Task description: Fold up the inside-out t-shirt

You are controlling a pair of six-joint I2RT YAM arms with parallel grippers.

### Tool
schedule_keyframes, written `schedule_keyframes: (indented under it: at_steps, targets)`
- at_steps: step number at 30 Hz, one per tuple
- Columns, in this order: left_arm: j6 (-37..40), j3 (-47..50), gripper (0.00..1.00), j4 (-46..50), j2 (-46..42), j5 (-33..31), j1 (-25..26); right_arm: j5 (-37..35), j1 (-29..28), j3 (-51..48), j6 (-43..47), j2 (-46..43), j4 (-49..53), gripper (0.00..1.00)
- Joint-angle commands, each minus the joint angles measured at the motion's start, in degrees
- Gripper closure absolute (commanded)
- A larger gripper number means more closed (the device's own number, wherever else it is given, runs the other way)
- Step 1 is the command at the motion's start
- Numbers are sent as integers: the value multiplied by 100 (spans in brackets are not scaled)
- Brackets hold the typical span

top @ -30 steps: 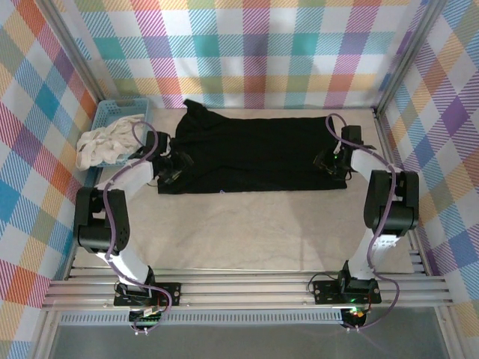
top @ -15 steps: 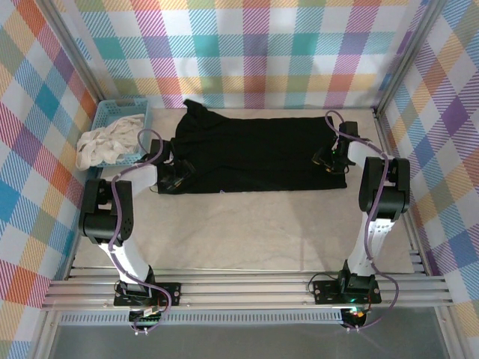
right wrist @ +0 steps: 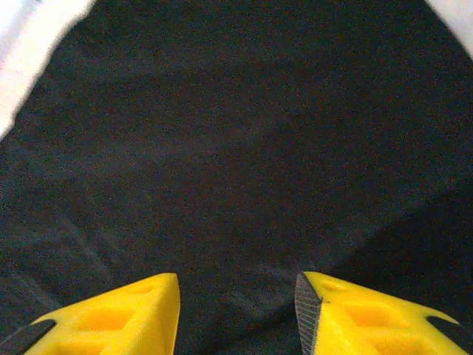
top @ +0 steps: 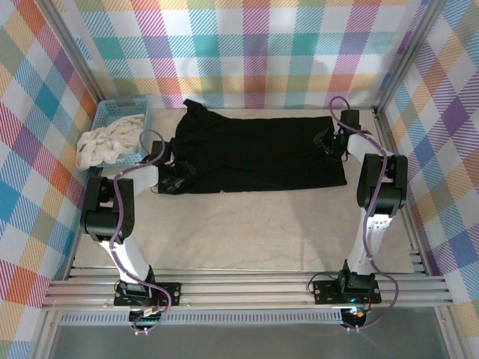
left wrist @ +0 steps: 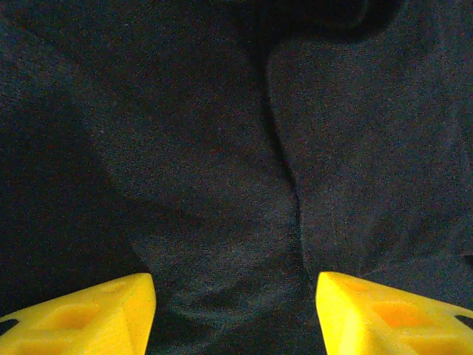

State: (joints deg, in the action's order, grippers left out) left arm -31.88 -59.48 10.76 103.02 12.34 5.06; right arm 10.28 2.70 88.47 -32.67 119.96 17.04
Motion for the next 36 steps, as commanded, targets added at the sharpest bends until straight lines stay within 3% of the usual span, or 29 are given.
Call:
schedule_keyframes:
  at_steps: [1, 8, 22, 28, 36]
  targets:
    - [129, 58, 40, 128, 107, -93, -40, 210, 30, 351, -153, 215, -104, 54]
    - [67, 93, 40, 75, 6, 64, -32, -805, -142, -646, 936, -683, 1055, 53]
    - [-108, 246, 40, -8, 337, 80, -36, -998, -59, -1415, 1292, -733, 2196, 51]
    - [-129, 949, 40, 115, -229, 111, -26, -1027, -34, -2126, 1244, -1248, 2316, 51]
    - [-456, 2806, 39, 328, -1945, 65, -31, -953, 145, -3538, 878, -2627, 2089, 51]
